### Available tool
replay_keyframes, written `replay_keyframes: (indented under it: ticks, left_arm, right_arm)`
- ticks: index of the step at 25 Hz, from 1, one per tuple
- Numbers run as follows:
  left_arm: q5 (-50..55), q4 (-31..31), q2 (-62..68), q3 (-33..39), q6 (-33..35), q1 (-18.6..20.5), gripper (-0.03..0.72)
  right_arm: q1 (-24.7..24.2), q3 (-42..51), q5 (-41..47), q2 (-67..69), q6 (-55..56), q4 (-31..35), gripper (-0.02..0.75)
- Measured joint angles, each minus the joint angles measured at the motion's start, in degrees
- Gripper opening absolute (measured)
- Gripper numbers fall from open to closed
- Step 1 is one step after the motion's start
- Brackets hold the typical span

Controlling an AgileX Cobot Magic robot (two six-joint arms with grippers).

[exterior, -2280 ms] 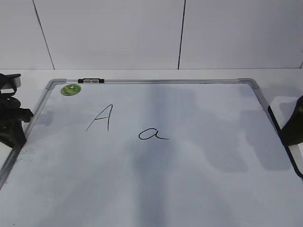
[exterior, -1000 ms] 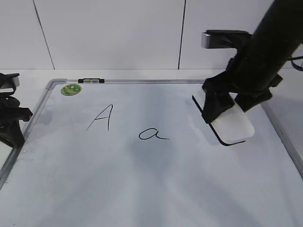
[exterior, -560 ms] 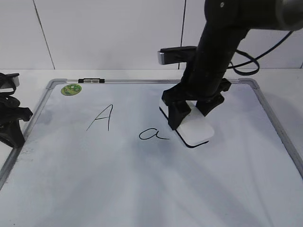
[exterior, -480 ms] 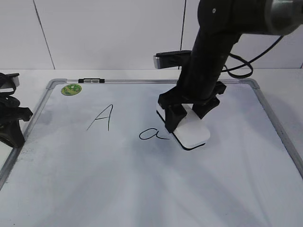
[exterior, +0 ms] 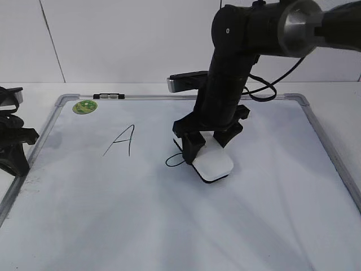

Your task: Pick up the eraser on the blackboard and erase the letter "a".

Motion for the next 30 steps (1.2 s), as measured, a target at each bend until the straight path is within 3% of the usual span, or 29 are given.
replay_keyframes:
  ticks: [15, 30]
  left_arm:
    - [0.0, -0.22, 0.0, 0.0, 0.0, 0.0, 0.046]
    - [0.0, -0.22, 0.0, 0.0, 0.0, 0.0, 0.046]
  right_arm:
    - [3.05, -5.9, 1.38, 5.14, 1.36, -1.26, 0.568]
    - [12.33, -6.21, 1.66, 5.28, 2.25, -8.74, 0.567]
